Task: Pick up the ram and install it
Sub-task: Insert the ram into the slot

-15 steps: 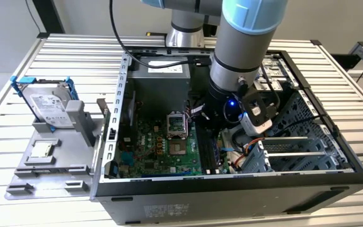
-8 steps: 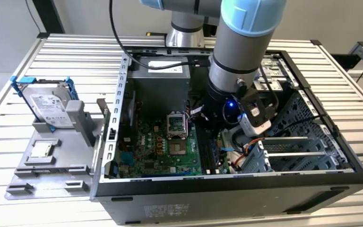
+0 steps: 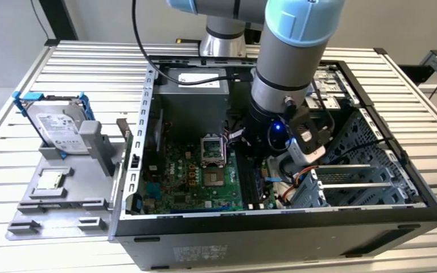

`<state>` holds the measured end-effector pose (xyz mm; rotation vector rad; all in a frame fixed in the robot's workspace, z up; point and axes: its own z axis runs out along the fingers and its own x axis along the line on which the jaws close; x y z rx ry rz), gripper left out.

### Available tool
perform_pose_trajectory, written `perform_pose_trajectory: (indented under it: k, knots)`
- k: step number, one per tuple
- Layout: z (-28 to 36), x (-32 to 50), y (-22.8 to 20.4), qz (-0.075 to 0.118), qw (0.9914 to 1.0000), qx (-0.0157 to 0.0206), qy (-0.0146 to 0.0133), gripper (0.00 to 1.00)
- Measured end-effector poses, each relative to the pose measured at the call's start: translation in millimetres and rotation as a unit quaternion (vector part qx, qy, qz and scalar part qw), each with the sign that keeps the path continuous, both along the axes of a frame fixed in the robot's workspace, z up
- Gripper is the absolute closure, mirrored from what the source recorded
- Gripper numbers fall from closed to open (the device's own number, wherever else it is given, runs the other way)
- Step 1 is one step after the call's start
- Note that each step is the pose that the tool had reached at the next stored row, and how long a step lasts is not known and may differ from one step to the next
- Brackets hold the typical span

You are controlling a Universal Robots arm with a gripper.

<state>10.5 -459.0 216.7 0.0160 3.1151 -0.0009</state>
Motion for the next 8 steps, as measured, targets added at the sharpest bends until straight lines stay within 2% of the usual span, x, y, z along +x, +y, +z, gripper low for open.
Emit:
perform_pose_trajectory:
  k: [3,8]
  knots:
    - [-4.4,0.0,0.0,0.000,1.00000,0.0000,0.0000,1.00]
    - [-5.3,0.0,0.0,0.000,1.00000,0.0000,0.0002,1.00]
